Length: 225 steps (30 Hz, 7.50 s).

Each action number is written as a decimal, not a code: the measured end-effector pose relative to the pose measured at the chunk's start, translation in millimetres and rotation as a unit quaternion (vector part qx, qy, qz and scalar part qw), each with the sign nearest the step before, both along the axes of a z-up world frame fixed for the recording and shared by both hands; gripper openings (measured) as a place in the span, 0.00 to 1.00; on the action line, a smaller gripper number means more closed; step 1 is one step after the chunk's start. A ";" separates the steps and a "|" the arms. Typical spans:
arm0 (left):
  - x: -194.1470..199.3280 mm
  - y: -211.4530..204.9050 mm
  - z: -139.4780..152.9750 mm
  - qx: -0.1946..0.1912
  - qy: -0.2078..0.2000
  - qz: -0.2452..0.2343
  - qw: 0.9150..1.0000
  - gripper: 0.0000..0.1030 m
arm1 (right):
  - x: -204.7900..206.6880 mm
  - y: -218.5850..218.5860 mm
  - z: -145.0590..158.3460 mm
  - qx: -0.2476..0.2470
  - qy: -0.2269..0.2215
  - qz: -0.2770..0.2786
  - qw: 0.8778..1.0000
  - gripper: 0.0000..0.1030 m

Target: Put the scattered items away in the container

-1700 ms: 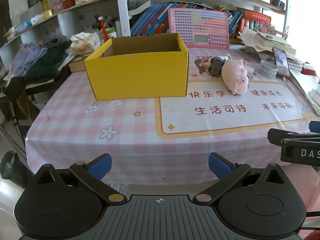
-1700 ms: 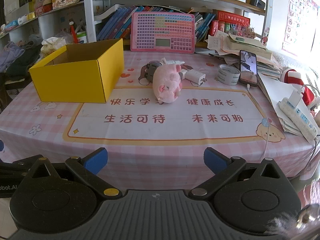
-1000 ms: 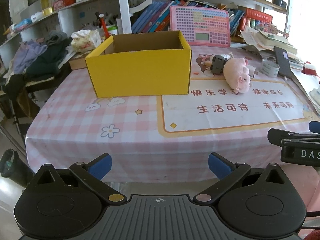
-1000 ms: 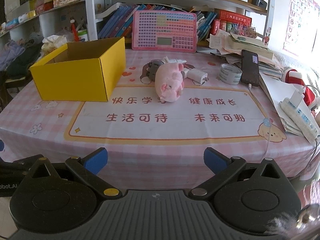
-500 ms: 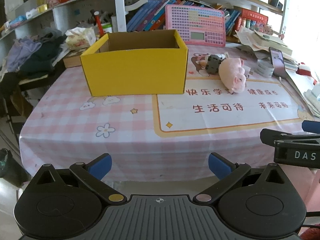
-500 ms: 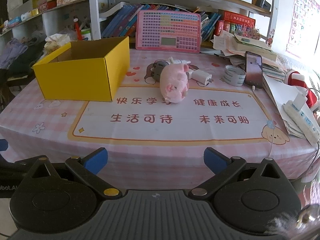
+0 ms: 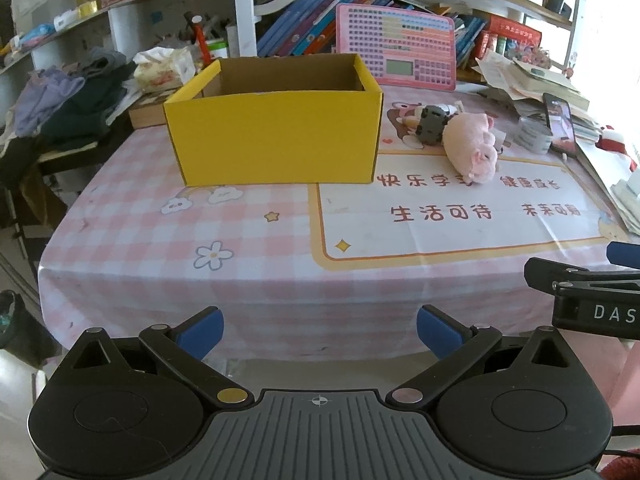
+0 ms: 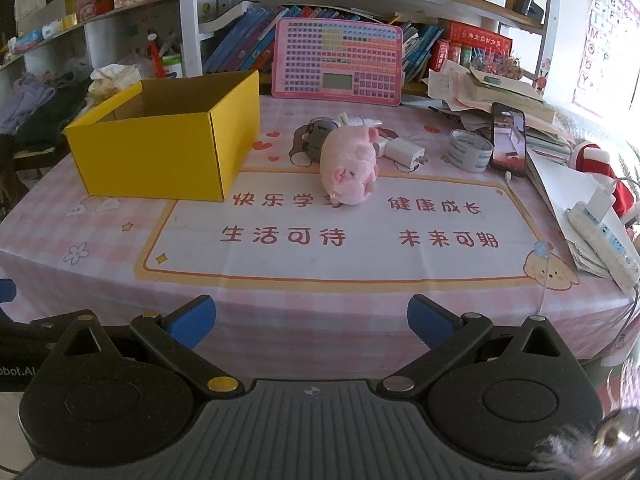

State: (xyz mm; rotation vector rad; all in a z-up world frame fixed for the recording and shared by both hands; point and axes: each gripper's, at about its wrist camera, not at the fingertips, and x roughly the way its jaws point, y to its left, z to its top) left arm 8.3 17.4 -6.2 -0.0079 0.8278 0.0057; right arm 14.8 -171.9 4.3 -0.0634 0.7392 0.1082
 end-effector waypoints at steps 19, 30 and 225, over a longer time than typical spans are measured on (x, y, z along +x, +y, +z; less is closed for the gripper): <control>2.4 9.0 -2.8 0.001 0.013 0.014 1.000 1.00 | 1.6 11.3 0.1 -0.008 -0.005 0.012 1.000 1.00; -5.3 21.4 4.1 -0.019 -0.011 0.031 0.999 1.00 | -0.7 16.8 -0.4 0.004 -0.003 0.026 1.000 1.00; 214.5 -118.6 -7.6 -0.093 0.016 -0.091 0.991 0.61 | 273.0 -134.0 -32.6 0.005 0.033 -0.068 0.997 0.82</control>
